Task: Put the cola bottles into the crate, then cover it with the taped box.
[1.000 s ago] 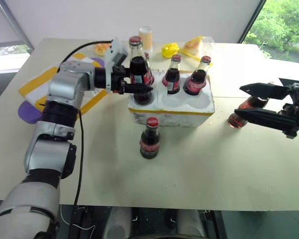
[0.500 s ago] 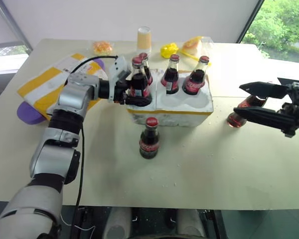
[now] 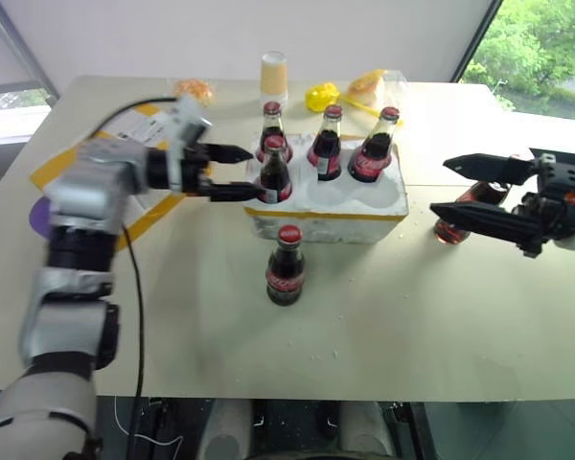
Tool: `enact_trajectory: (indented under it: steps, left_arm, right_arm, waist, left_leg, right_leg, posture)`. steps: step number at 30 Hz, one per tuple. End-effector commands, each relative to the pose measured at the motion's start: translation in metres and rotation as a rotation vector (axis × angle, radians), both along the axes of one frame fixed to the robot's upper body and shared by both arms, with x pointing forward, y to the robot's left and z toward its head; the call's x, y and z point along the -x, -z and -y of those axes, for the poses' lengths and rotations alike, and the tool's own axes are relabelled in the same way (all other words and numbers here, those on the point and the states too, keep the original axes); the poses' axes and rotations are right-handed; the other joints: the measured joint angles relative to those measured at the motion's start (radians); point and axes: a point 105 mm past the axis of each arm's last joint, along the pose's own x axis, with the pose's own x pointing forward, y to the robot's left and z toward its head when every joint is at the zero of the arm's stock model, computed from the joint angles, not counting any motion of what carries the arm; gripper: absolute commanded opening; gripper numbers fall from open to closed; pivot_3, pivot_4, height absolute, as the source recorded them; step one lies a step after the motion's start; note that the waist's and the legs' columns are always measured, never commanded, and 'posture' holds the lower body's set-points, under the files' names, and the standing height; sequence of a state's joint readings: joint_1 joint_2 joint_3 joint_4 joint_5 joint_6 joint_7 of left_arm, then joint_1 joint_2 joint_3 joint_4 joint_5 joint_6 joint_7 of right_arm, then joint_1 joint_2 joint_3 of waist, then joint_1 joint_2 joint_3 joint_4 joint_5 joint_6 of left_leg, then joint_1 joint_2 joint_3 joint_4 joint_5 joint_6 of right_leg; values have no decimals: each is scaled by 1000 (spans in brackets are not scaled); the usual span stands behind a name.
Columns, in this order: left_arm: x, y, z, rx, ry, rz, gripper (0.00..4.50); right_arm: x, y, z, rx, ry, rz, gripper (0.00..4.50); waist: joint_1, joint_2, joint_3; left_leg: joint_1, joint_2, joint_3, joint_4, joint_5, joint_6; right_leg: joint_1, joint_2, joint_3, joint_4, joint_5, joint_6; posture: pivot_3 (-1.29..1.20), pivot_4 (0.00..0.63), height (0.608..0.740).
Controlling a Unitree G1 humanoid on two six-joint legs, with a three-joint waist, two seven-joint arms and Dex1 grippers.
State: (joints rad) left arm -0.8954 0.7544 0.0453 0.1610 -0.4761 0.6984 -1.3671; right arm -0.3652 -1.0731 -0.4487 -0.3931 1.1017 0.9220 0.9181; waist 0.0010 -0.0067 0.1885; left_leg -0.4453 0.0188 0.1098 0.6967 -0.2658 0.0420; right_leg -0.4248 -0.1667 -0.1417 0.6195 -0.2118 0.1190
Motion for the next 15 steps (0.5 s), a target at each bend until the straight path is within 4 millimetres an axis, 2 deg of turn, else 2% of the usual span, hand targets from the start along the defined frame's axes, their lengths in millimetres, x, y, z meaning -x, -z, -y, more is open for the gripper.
enact_trajectory:
  steps: [1, 3, 6, 11, 15]
  left_arm:
    - [44, -24, -6, 28, 119, -11, 4454]
    - [67, -17, -12, -37, 144, -45, 4454]
    - [88, 0, -15, -134, 151, -73, 4454]
    - [95, 14, -14, -160, 118, -76, 4454]
    - [100, 19, -13, -171, 116, -82, 4454]
  right_arm:
    - [3, 4, -16, 41, -65, 34, 4500]
    - [-1, 19, -29, 65, -111, 10, 4500]
    - [-8, 40, -48, 86, -175, -21, 4500]
    - [-14, 72, -69, 110, -262, -58, 4500]
    - [-24, 82, -79, 67, -284, -77, 4500]
  waist:
    - [1, 0, 0]
    - [6, 0, 0]
    - [12, 0, 0]
    - [13, 0, 0]
    - [10, 0, 0]
  left_leg:
    - [0, 0, 0, 0, 0, 0]
    - [1, 0, 0, 1, 0, 0]
    - [1, 0, 0, 1, 0, 0]
    - [0, -2, -2, 1, 0, 0]
    - [1, -2, -1, 1, 0, 0]
  right_leg:
    - [0, 0, 0, 0, 0, 0]
    - [1, 0, 0, 0, 0, 0]
    - [2, 0, 0, 0, 0, 0]
    - [2, 0, 0, 0, 0, 0]
    - [2, 1, 1, 0, 0, 0]
  posture:
    - [0, 150, 740]
    - [0, 150, 740]
    - [0, 150, 740]
    - [0, 150, 740]
    - [0, 150, 740]
